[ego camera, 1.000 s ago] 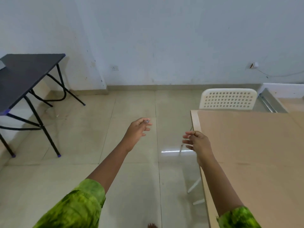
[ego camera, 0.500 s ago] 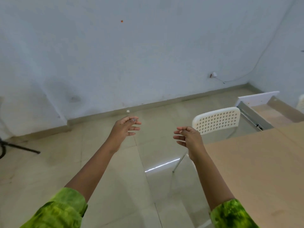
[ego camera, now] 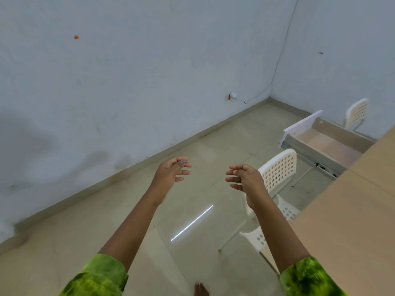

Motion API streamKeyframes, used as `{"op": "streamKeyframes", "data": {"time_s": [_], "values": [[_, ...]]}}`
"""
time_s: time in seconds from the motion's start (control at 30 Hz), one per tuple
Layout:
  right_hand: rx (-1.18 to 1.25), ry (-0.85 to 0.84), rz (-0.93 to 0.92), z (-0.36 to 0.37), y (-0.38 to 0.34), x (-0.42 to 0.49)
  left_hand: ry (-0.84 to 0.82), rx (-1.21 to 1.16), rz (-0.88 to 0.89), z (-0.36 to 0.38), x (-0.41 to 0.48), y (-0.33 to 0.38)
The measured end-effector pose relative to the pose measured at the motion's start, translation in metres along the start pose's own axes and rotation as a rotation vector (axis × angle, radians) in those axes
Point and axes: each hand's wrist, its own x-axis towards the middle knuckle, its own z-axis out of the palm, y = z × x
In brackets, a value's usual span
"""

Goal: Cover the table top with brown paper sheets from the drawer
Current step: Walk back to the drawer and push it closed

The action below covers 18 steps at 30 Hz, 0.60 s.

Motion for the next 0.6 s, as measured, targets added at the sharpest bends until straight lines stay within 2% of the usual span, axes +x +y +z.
{"op": "streamKeyframes", "data": {"time_s": [0.3,0.6], "values": [[0.029,0.150,0.002,0.014,-0.047,0.151,-0.187,0.043,-0.002,0.020,0.183,0.023],[0.127,0.411,0.005,0.031,-0.073,0.279,-0.427,0.078,-0.009,0.036,0.363,0.032]]}}
